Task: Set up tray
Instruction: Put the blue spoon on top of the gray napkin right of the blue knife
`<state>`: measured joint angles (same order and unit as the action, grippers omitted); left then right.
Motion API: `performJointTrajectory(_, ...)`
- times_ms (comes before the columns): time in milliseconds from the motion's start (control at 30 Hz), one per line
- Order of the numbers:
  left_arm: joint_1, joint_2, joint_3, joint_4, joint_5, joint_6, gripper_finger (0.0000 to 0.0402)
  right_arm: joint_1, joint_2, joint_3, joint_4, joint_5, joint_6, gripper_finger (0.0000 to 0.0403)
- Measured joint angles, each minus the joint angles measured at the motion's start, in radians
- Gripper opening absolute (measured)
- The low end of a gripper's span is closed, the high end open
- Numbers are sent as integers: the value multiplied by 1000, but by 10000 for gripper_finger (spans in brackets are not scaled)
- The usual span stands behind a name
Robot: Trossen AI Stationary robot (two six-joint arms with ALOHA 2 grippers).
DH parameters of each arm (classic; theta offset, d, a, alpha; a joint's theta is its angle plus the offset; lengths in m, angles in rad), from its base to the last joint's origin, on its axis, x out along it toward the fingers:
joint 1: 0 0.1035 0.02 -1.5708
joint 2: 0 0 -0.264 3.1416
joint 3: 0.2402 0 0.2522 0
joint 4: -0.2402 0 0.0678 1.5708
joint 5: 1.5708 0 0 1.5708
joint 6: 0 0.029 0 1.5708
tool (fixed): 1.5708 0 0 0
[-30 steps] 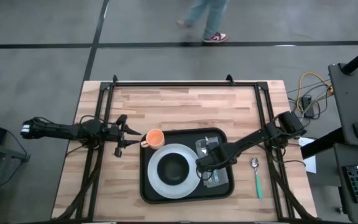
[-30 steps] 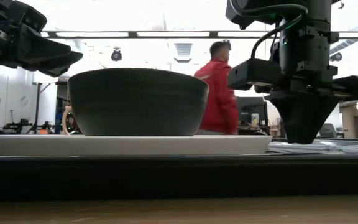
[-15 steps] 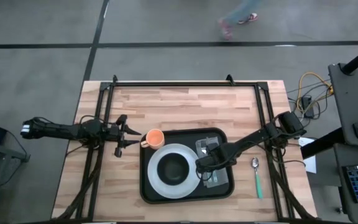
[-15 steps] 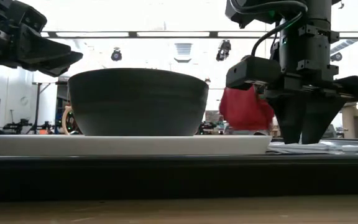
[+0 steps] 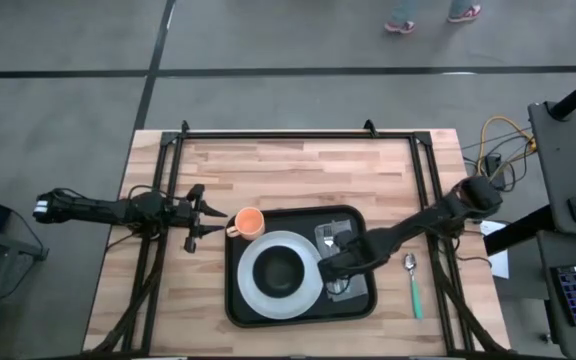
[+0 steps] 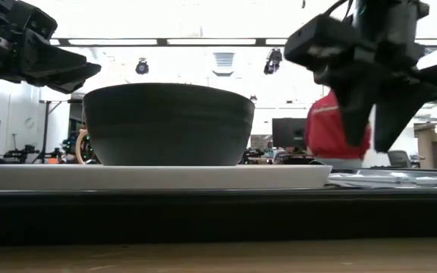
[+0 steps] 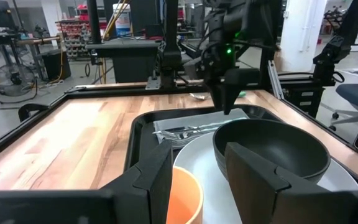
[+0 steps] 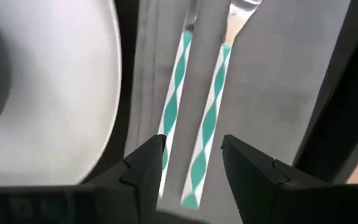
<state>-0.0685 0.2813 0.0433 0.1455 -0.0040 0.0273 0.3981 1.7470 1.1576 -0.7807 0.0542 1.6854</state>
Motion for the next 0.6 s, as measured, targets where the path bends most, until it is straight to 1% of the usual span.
performJointTrajectory(100, 0, 0, 0, 0, 0, 0, 130, 26, -17, -3, -2, -2, -1, 156)
performJointTrajectory(200, 0, 0, 0, 0, 0, 0, 130, 58, -36, -24, -8, -2, 32, 153)
performJointTrajectory(600, 0, 0, 0, 0, 1, 0, 130, 240, -213, -213, -8, -4, 301, 151)
